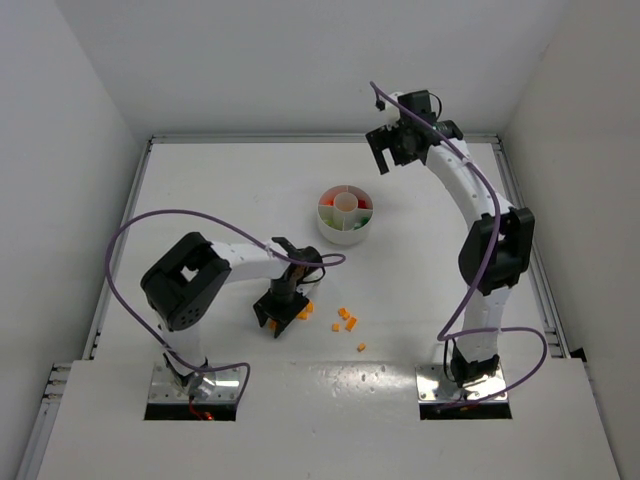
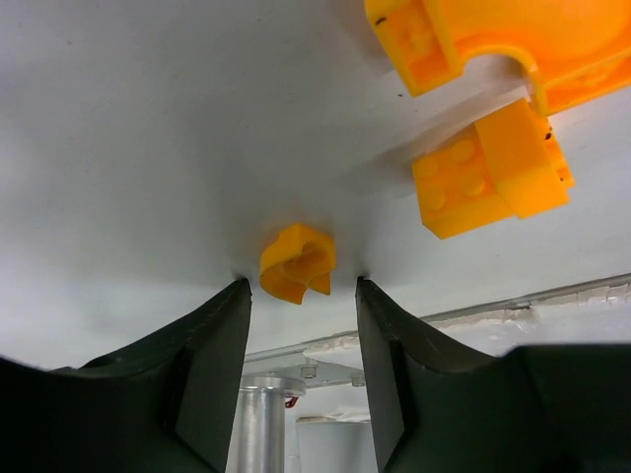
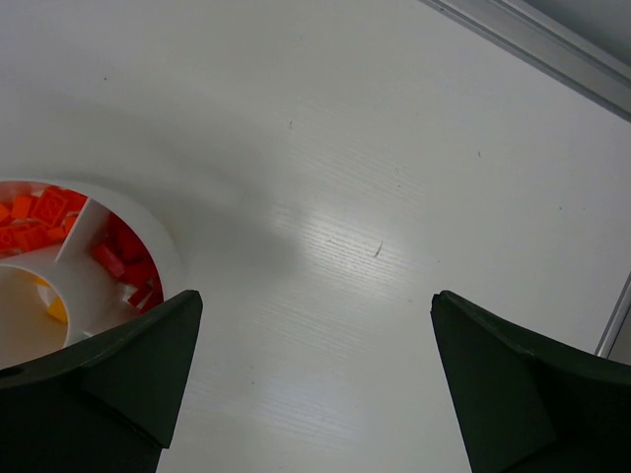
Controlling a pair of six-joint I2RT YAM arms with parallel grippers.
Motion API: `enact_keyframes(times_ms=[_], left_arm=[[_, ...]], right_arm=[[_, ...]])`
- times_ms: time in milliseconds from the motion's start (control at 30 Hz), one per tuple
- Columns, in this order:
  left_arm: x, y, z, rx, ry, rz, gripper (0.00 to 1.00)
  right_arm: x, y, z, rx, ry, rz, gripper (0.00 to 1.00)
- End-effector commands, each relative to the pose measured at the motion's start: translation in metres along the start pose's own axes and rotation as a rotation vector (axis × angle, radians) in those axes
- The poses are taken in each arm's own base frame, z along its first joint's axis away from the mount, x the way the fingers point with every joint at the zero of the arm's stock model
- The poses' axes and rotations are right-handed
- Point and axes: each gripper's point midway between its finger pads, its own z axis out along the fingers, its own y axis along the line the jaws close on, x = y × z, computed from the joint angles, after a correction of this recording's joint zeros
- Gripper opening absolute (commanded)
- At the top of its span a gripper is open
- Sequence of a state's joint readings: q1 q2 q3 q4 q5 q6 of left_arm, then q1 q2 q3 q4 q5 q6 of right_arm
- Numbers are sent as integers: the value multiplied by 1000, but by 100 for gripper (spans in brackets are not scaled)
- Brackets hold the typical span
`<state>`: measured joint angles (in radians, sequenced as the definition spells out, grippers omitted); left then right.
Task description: Sort the legos into containers by color
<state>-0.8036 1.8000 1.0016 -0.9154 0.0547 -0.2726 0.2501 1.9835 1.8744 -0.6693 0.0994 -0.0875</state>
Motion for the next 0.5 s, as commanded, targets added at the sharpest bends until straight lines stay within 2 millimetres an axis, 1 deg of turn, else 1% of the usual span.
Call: enact_keyframes(times_ms=[0, 67, 167, 333, 367, 400, 467], left_arm=[[-32, -9, 9, 33, -95, 10, 52], [-39, -12, 6, 46, -107, 12, 55], [-44, -13, 9, 49, -122, 13, 55], [-57, -18, 5, 67, -166, 8, 55], [-57, -18, 5, 67, -166, 8, 55], [-61, -16, 5, 56, -181, 7, 52], [-68, -12, 5, 51, -197, -6, 52]], right_arm=[[-20, -5, -10, 0, -56, -1, 100], [-20, -5, -10, 0, -56, -1, 100], [-20, -5, -10, 0, -56, -1, 100], [-20, -3, -8, -11, -50, -2, 100], [-20, -3, -8, -11, -50, -2, 100], [-20, -3, -8, -11, -50, -2, 100], [-20, -2, -8, -20, -52, -2, 100]])
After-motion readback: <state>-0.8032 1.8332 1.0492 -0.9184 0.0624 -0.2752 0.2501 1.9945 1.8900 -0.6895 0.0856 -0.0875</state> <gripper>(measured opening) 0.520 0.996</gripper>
